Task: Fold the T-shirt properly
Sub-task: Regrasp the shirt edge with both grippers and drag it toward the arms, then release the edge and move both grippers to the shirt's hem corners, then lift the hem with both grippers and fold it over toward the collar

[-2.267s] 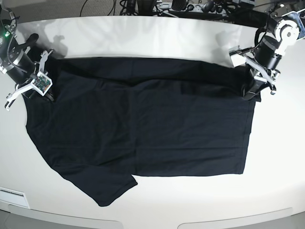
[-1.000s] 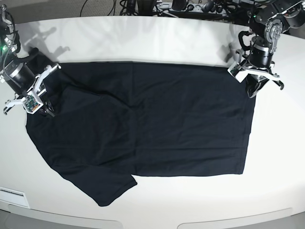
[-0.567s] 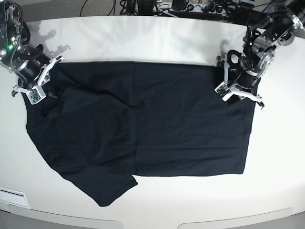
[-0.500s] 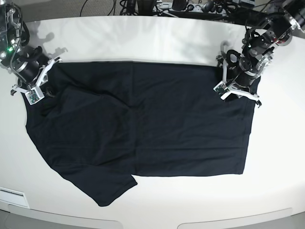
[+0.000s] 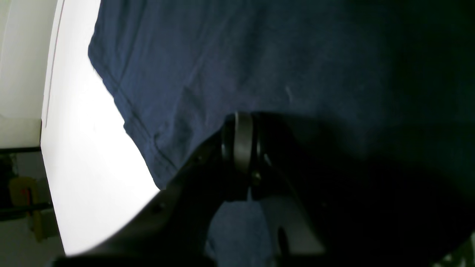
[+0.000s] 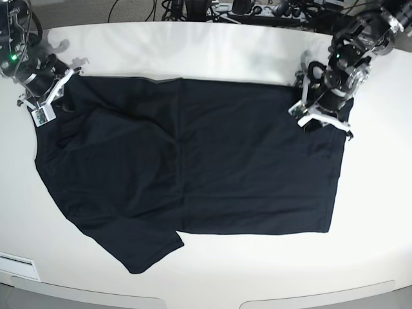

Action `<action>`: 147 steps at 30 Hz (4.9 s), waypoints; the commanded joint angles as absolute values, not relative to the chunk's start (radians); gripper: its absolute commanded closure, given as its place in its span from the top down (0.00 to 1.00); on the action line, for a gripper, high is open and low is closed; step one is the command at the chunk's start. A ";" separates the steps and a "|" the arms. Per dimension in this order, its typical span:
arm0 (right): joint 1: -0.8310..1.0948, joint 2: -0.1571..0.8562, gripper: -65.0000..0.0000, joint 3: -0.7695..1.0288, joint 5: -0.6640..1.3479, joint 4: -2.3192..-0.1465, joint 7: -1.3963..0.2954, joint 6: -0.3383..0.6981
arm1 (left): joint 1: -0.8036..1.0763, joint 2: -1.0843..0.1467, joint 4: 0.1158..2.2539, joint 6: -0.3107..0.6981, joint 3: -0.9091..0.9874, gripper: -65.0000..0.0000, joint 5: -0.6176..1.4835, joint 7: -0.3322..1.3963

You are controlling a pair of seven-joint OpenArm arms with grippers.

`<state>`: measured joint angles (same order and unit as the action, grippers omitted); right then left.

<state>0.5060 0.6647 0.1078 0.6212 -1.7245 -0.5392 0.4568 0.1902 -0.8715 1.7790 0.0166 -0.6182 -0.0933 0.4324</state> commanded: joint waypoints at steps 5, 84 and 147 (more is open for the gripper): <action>0.624 0.679 0.00 0.108 0.542 -1.802 -0.581 0.440 | 0.335 -0.951 1.820 0.120 -0.639 0.00 -0.023 0.551; 0.966 0.646 0.19 0.367 0.133 -2.343 -0.489 0.127 | -0.419 -0.595 0.820 0.525 -0.125 0.51 1.060 0.888; -0.435 0.639 0.00 0.019 1.026 -1.195 -0.909 0.698 | -0.577 -0.599 0.833 0.616 -0.147 0.00 1.092 0.975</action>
<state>-0.4068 0.6174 0.0120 1.0008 -1.1831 -0.9279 0.6926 -0.5488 -0.5827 0.8177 0.6056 -0.1513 1.0683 0.9821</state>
